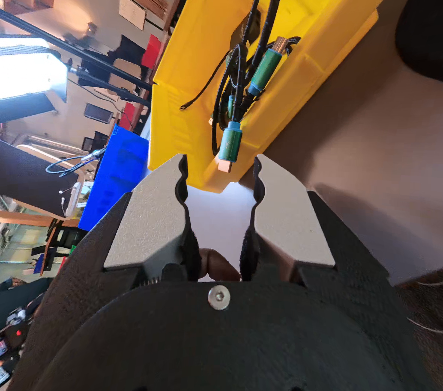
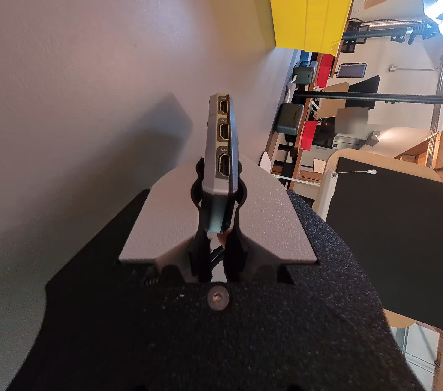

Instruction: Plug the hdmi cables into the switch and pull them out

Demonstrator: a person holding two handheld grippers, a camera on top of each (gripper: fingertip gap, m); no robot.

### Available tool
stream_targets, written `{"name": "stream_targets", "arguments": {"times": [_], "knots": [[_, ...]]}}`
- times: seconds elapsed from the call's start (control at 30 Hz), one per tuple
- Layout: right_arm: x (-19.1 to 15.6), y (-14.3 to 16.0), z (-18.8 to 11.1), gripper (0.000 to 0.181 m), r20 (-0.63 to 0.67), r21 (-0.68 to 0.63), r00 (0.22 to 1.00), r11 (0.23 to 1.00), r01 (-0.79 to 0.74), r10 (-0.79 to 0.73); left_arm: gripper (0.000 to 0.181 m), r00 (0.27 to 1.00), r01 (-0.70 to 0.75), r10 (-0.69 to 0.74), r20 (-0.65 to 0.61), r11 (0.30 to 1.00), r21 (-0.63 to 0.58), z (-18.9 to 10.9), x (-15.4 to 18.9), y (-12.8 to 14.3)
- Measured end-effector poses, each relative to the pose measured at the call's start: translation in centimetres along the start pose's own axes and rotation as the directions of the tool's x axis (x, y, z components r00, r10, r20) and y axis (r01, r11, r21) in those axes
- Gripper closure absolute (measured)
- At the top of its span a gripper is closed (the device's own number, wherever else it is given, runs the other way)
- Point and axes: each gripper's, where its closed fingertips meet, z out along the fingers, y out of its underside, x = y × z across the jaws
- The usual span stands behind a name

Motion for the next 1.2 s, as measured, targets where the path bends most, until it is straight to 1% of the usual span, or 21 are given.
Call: {"name": "stream_targets", "arguments": {"times": [0.03,0.13,0.23,0.3,0.4,0.47,0.63,0.8,0.87,0.97,1.03,1.1,1.13,1.17,1.2], "knots": [[0.0,0.0,0.0,0.158,-0.001,0.001,1.0,1.0,-0.001,0.001,0.129,1.0,-0.024,0.024,0.012,1.0,0.003,0.4,0.2,0.1],[0.0,0.1,0.0,0.158,0.0,0.0,1.0,1.0,-0.005,0.005,0.131,0.99,-0.124,0.126,0.067,0.992,-0.036,1.0,0.2,0.4],[-0.1,0.1,0.0,0.158,0.005,-0.002,1.0,1.0,-0.005,0.005,0.136,0.98,-0.166,0.167,0.106,0.986,-0.015,1.3,0.3,-0.4],[-0.1,0.1,0.0,0.158,0.007,-0.004,1.0,1.0,-0.004,0.004,0.148,0.976,-0.173,0.174,0.128,0.985,-0.014,1.5,0.1,-0.7],[-0.2,0.2,0.0,0.158,0.012,-0.005,1.0,1.0,-0.006,0.006,0.166,0.98,-0.171,0.175,0.095,0.984,-0.048,1.7,0.4,-0.3],[-0.3,0.1,0.0,0.158,0.023,-0.001,1.0,1.0,-0.008,0.008,0.17,0.978,-0.182,0.188,0.084,0.981,-0.073,1.7,0.4,-0.1],[-1.7,-0.2,-0.3,0.154,0.123,0.035,0.991,0.998,-0.053,0.049,0.17,0.986,-0.135,0.138,0.089,0.99,-0.042,1.1,-0.1,-1.0],[-2.8,-1.5,-1.3,0.136,0.278,0.106,0.94,0.966,-0.234,0.197,0.171,0.988,-0.05,0.042,0.147,0.997,0.05,-0.1,-2.1,-3.2],[-3.0,-2.5,-1.9,0.131,0.347,0.15,0.897,0.928,-0.341,0.273,0.172,0.98,-0.032,0.014,0.197,0.996,0.087,-0.7,-3.2,-4.2],[-2.9,-4.0,-3.0,0.127,0.464,0.203,0.801,0.835,-0.512,0.378,0.172,0.97,-0.014,-0.018,0.242,0.991,0.132,-1.2,-4.5,-5.7],[-2.2,-4.9,-3.8,0.125,0.505,0.248,0.757,0.77,-0.587,0.414,0.172,0.964,0.005,-0.054,0.26,0.983,0.182,-1.6,-5.2,-7.1],[-0.7,-5.9,-4.6,0.125,0.506,0.329,0.743,0.698,-0.636,0.438,0.174,0.957,0.04,-0.109,0.269,0.967,0.25,-2.0,-6.0,-8.7],[0.3,-6.4,-5.1,0.125,0.494,0.381,0.745,0.659,-0.649,0.448,0.175,0.95,0.067,-0.155,0.271,0.95,0.305,-2.3,-6.6,-9.8],[1.3,-7.0,-5.6,0.126,0.483,0.438,0.747,0.612,-0.658,0.458,0.181,0.941,0.098,-0.209,0.267,0.921,0.376,-2.8,-7.1,-11.1],[2.5,-7.6,-6.3,0.126,0.47,0.501,0.748,0.556,-0.663,0.469,0.181,0.933,0.125,-0.258,0.252,0.887,0.444,-3.2,-7.7,-12.5]]}}
